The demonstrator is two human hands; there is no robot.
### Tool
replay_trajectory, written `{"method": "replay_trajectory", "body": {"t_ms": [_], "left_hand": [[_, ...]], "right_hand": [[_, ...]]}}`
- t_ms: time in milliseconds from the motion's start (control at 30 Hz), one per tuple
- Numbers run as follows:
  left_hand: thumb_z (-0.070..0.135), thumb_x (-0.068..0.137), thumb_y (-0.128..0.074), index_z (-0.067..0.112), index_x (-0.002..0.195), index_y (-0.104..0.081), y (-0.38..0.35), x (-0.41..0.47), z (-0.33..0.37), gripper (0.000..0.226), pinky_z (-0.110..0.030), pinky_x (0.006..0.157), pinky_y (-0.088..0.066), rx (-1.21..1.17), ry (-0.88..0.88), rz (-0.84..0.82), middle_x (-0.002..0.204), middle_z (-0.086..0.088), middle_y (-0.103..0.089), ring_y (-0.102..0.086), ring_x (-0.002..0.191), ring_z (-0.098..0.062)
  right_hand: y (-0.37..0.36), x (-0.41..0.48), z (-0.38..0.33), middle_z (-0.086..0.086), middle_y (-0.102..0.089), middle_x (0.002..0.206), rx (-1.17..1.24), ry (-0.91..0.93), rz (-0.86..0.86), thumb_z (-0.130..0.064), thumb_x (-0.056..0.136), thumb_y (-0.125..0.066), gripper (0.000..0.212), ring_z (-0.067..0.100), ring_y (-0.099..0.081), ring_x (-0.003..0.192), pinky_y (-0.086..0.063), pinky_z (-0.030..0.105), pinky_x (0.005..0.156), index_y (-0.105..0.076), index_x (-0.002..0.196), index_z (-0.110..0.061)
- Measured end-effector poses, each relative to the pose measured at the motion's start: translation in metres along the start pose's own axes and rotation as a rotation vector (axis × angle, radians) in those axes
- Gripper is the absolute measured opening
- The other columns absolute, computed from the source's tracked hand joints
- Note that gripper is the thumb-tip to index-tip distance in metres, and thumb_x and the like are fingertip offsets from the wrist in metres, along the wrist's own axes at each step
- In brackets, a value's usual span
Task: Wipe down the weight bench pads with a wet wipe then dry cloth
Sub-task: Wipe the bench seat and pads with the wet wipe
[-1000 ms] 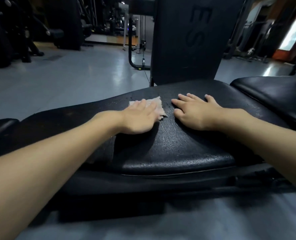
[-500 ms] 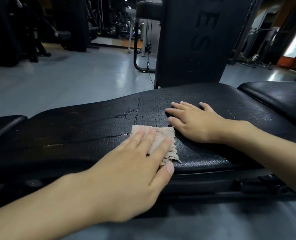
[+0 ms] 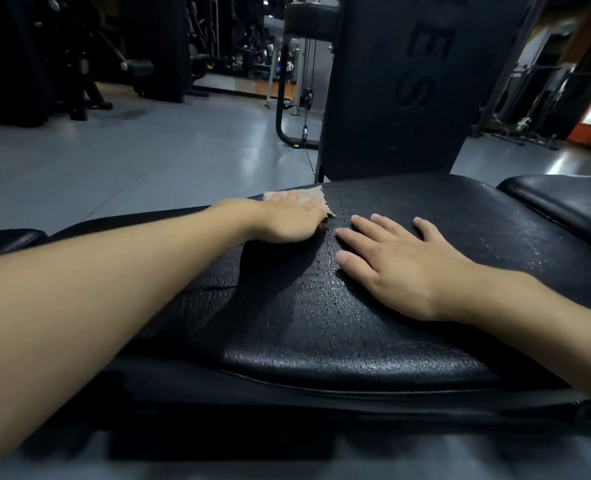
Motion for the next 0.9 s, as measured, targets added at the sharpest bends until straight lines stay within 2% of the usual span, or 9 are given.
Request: {"method": "replay_trajectory", "body": {"t_ms": [67, 333, 500, 567, 667, 733, 800, 833, 900], "left_hand": [[0.036, 0.102, -0.013, 0.014, 0.147, -0.030, 0.004, 0.018, -0.007, 0.053, -0.042, 0.119, -0.013, -0.036, 0.078, 0.022, 0.158, -0.013, -0.026, -0.022, 0.145, -0.028], [0.042, 0.105, -0.007, 0.019, 0.157, 0.000, -0.007, -0.028, -0.002, 0.057, -0.036, 0.121, 0.008, -0.086, 0.047, -0.021, 0.164, -0.005, 0.007, 0.010, 0.151, -0.020], [0.064, 0.081, 0.006, 0.014, 0.156, 0.005, -0.020, -0.102, 0.000, 0.090, -0.040, 0.122, 0.005, 0.064, -0.064, -0.111, 0.163, -0.007, 0.014, 0.020, 0.148, -0.019], [0.058, 0.092, 0.005, 0.011, 0.155, 0.008, -0.023, -0.135, 0.007, 0.079, -0.033, 0.120, 0.013, 0.123, -0.082, -0.133, 0.161, -0.006, 0.020, 0.025, 0.145, -0.015], [0.043, 0.104, -0.007, 0.013, 0.156, 0.003, -0.024, -0.182, 0.020, 0.061, -0.008, 0.098, 0.029, 0.095, -0.130, -0.139, 0.158, 0.004, 0.022, 0.031, 0.135, -0.003], [0.048, 0.103, -0.016, 0.022, 0.155, -0.018, -0.021, -0.198, 0.019, 0.058, -0.013, 0.113, 0.013, 0.005, -0.132, -0.054, 0.162, 0.011, -0.002, 0.008, 0.148, -0.004], [0.052, 0.098, -0.022, 0.040, 0.136, -0.044, -0.016, -0.197, 0.015, 0.045, -0.027, 0.116, -0.024, -0.182, -0.092, 0.143, 0.142, 0.020, -0.033, -0.035, 0.133, -0.002], [0.049, 0.099, -0.025, 0.041, 0.130, -0.048, -0.015, -0.193, 0.014, 0.040, -0.029, 0.111, -0.031, -0.215, -0.067, 0.213, 0.135, 0.021, -0.039, -0.042, 0.125, -0.001], [0.040, 0.102, -0.024, 0.034, 0.146, -0.036, -0.021, -0.180, 0.015, 0.046, -0.024, 0.115, -0.021, -0.168, -0.059, 0.231, 0.148, 0.014, -0.037, -0.032, 0.138, -0.006]], "right_hand": [[-0.001, 0.001, 0.000, -0.010, 0.000, 0.166, 0.000, -0.004, 0.009, -0.061, 0.097, -0.007, 0.063, 0.010, 0.004, 0.152, 0.001, 0.057, 0.119, -0.010, 0.155, -0.038], [0.000, 0.000, 0.001, -0.009, -0.003, 0.166, 0.032, -0.001, 0.029, -0.060, 0.099, -0.011, 0.061, 0.011, 0.002, 0.152, 0.002, 0.057, 0.119, -0.013, 0.156, -0.037], [0.002, -0.004, -0.001, -0.008, -0.008, 0.165, 0.053, -0.003, 0.044, -0.057, 0.101, -0.013, 0.058, 0.013, -0.002, 0.152, 0.000, 0.058, 0.119, -0.018, 0.155, -0.036], [0.003, -0.007, -0.004, -0.006, -0.016, 0.164, 0.047, 0.000, 0.071, -0.053, 0.102, -0.014, 0.055, 0.015, -0.007, 0.151, -0.004, 0.057, 0.119, -0.025, 0.153, -0.034], [0.005, -0.010, -0.009, -0.003, -0.027, 0.160, 0.058, 0.002, 0.088, -0.048, 0.104, -0.019, 0.050, 0.017, -0.014, 0.150, -0.008, 0.057, 0.118, -0.039, 0.146, -0.028], [0.007, -0.011, -0.012, -0.003, -0.029, 0.159, 0.100, 0.005, 0.081, -0.046, 0.104, -0.025, 0.046, 0.017, -0.015, 0.150, -0.008, 0.058, 0.118, -0.046, 0.140, -0.026], [0.008, -0.011, -0.014, -0.005, -0.029, 0.159, 0.140, 0.016, 0.071, -0.047, 0.104, -0.028, 0.045, 0.016, -0.015, 0.150, -0.007, 0.059, 0.118, -0.050, 0.137, -0.026], [0.008, -0.012, -0.015, -0.006, -0.027, 0.160, 0.156, 0.019, 0.064, -0.049, 0.103, -0.029, 0.045, 0.015, -0.014, 0.151, -0.005, 0.059, 0.118, -0.050, 0.137, -0.028], [0.008, -0.012, -0.017, -0.007, -0.024, 0.161, 0.155, 0.019, 0.053, -0.053, 0.102, -0.027, 0.049, 0.015, -0.010, 0.151, -0.003, 0.059, 0.118, -0.046, 0.141, -0.029]]}}
Point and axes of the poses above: each hand's wrist, its own x-axis towards the middle knuckle, its own y-axis out of the back of the hand, z = x × y, the point moved 2 cm from there along x, towards the middle knuckle
